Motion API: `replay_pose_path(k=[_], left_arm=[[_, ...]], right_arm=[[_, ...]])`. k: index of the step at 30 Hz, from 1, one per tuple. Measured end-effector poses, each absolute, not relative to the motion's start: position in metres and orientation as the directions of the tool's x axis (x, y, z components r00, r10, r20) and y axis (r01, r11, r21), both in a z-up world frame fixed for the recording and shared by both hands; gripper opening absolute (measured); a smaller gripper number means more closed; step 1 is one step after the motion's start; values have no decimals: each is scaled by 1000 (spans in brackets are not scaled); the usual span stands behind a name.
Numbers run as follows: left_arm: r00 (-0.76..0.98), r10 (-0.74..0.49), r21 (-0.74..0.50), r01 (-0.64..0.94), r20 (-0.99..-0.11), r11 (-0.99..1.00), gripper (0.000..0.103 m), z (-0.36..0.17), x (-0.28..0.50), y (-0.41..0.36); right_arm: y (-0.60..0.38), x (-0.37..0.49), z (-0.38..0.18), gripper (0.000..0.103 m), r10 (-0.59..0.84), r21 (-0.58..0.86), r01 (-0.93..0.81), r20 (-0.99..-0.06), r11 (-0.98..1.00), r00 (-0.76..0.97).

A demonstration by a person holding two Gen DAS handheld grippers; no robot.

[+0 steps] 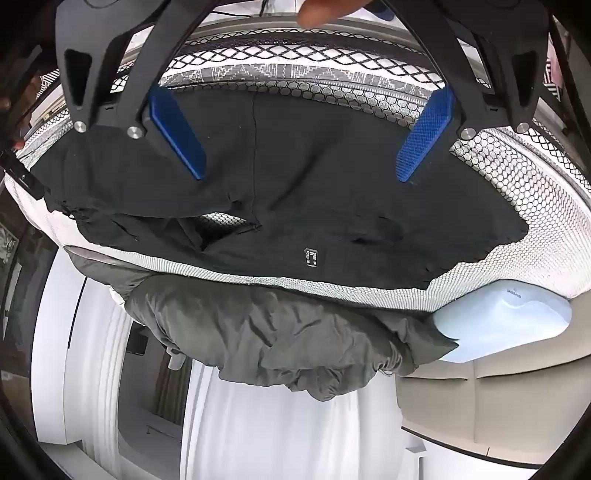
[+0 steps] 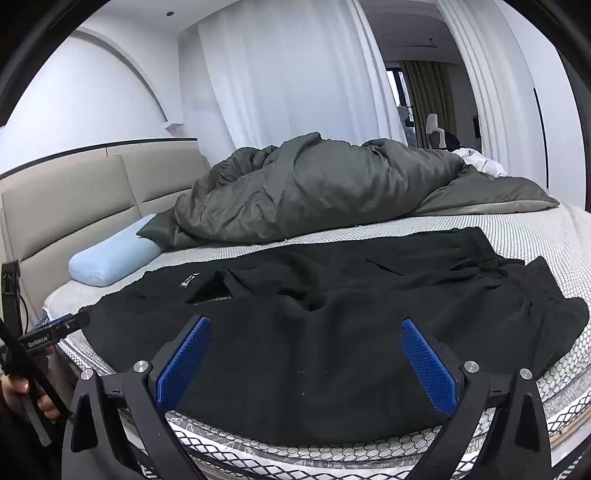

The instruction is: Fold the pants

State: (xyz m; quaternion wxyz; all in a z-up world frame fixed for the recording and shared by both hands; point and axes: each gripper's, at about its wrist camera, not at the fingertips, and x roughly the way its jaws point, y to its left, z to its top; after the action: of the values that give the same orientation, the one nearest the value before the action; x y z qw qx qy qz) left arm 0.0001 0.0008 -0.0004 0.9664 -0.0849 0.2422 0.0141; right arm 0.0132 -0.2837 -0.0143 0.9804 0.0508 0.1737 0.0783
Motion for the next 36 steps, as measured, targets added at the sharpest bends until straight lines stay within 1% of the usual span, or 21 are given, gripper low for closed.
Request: replay_pose_path(k=[1,6,7,36], left_arm=[[882,-13,-159,-70,-471,985,102,0,0,1],[881,-4,-144,-73,-473,987,102,0,0,-4],[881,-16,-168,-72,-472,983,102,0,0,1],[882,-14,-167,-74,-471,983,102,-3,3,5]], right_arm=[[-281,12,-14,103,159,86,-138,-326,987,932],[-282,10,-14,103,161,95,-137,-327,986,931],[-282,10,-14,103,161,96,-137,-328,986,931],[-280,14,-15,103,155,97,-129,-339,987,928]])
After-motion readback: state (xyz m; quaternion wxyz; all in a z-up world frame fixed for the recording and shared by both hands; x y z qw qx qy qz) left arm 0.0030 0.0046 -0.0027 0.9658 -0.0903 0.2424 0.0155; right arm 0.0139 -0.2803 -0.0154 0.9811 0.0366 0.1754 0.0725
